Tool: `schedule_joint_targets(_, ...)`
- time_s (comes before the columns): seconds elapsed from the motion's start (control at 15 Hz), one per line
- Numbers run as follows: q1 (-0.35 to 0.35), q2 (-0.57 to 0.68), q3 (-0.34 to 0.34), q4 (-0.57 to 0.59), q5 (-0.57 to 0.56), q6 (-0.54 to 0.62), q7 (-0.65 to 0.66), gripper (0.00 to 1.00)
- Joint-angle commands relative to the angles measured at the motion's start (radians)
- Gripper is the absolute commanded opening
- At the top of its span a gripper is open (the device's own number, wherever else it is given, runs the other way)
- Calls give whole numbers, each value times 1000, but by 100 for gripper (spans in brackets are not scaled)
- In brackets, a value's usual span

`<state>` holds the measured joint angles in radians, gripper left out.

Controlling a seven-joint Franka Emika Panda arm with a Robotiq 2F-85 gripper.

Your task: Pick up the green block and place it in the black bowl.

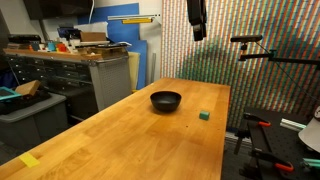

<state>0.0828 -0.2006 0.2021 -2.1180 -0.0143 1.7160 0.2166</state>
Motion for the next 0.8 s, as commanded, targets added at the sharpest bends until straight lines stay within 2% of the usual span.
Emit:
schedule_joint_targets(0.0, 12, -16, -18, -39, 6, 29, 23, 100)
schedule_joint_targets(0.73, -1, -32, -45, -218, 6, 219, 98, 100)
